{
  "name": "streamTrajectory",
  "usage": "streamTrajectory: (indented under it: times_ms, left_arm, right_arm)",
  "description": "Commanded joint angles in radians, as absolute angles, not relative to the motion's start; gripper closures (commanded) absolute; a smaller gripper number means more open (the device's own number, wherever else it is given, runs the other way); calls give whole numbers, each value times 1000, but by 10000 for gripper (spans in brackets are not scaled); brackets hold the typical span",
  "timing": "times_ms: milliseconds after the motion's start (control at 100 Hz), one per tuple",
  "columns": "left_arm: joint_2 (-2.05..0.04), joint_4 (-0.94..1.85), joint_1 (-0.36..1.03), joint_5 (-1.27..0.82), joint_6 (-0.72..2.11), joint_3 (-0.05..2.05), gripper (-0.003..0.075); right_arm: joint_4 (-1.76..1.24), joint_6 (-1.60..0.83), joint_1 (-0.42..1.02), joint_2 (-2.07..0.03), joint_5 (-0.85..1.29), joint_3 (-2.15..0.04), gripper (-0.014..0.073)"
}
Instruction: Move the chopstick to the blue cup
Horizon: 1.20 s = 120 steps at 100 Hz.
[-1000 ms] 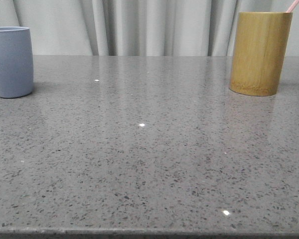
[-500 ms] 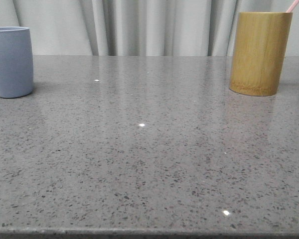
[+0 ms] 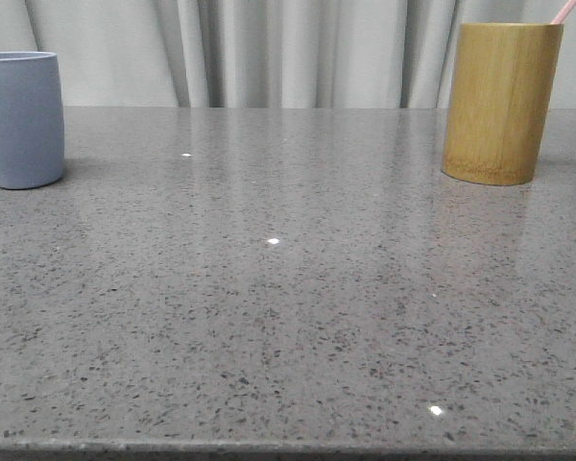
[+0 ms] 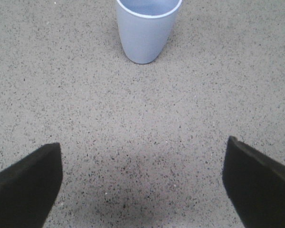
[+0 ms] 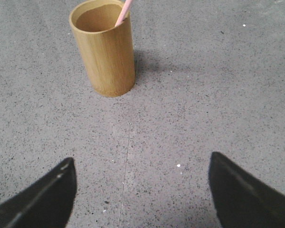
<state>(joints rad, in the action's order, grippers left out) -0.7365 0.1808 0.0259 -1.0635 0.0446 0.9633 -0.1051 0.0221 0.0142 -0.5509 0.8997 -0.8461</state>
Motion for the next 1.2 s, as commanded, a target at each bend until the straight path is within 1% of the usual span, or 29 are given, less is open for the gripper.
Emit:
streamTrajectory:
  times_ms: [0,150,280,430,680,840,1000,1190]
  left_arm:
    - [-740,202,25,-981,49,998,51]
    - [-744,229,25,-942,49,998,90]
    - [-795,211,25,-908,49,1024,135]
    - [-931,181,25,-912,49,1113,137]
    - [-1205,162,25,-948,49,1347,137]
    - [-1336,166,25,-966,49,1468,137]
    - [-1442,174,25,-1009,49,1540,137]
    - [-1526,174,25,-1003,49,1547,137]
  right_arm:
    - [-108,14,8,-562,816,-880,-30]
    - [-108,14,8,-562,815,-880,-30]
    - [-108,14,8,-562,815,-880,-30]
    - [-108,14,8,-562,815,-880,-30]
    - [-108,14,8,-562,815,-880,-30]
    - [-108,14,8,-562,816,-880,-30]
    - [-108,14,8,-562,817,-880,-30]
    - [-108,14,8,-562,817,-880,-30]
